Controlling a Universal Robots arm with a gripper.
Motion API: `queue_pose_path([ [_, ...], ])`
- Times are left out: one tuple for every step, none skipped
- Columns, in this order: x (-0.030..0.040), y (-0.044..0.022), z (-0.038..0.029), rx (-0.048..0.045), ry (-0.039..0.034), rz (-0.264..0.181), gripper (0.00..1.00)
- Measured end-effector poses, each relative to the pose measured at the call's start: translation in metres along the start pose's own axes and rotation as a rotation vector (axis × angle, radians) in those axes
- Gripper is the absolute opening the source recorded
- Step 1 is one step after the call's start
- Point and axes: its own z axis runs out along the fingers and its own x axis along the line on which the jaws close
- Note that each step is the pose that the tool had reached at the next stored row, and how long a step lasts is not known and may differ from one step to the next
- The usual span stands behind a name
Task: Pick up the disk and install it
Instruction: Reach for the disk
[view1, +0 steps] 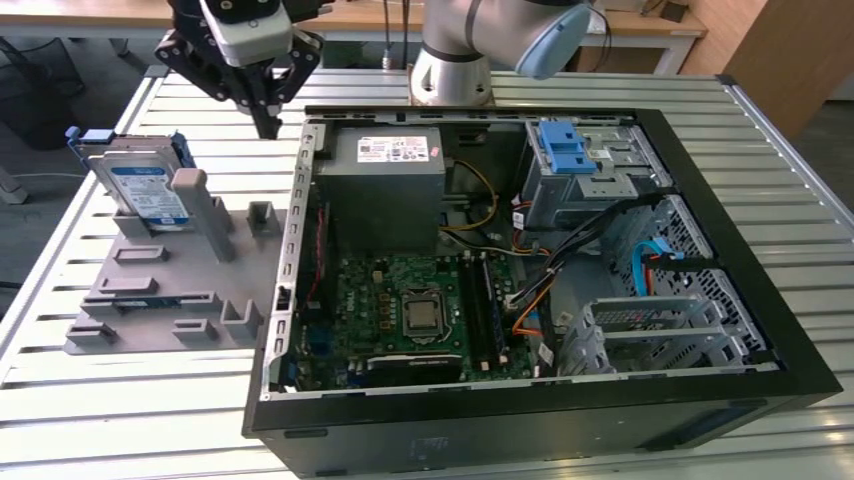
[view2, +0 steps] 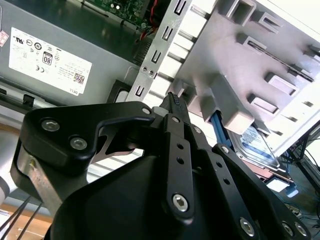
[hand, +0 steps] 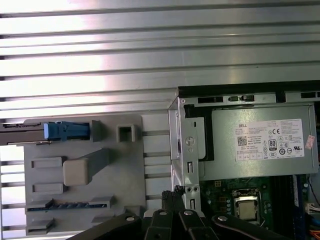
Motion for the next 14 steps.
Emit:
queue_pose_path([
  [0.0003,0.0,0.0,0.0,0.0,0.0,0.11],
  [0.0006,-0.0001,0.0,0.0,0.0,0.0,0.11],
  [0.0008,-0.0001,0.0001,0.0001,0.0,0.0,0.11],
  [0.0011,-0.0001,0.0001,0.0001,0.0,0.0,0.11],
  [0.0013,-0.0001,0.0001,0.0001,0.0,0.0,0.11],
  [0.0016,-0.0001,0.0001,0.0001,0.0,0.0,0.11],
  [0.002,-0.0002,0.0002,0.0,0.0,0.0,0.11],
  [0.0022,-0.0002,0.0002,0.0,0.0,0.0,0.11],
  [0.0025,-0.0002,0.0002,0.0001,0.0,0.0,0.11],
  [0.0028,-0.0002,0.0003,0.0,0.0,0.0,0.11],
  [0.0031,-0.0003,0.0003,0.0,0.0,0.0,0.11],
  [0.0035,-0.0003,0.0003,0.0001,0.0,0.0,0.11],
  [0.0038,-0.0003,0.0003,0.0001,0.0,0.0,0.11],
  [0.0041,-0.0003,0.0004,0.0,0.0,0.0,0.11],
])
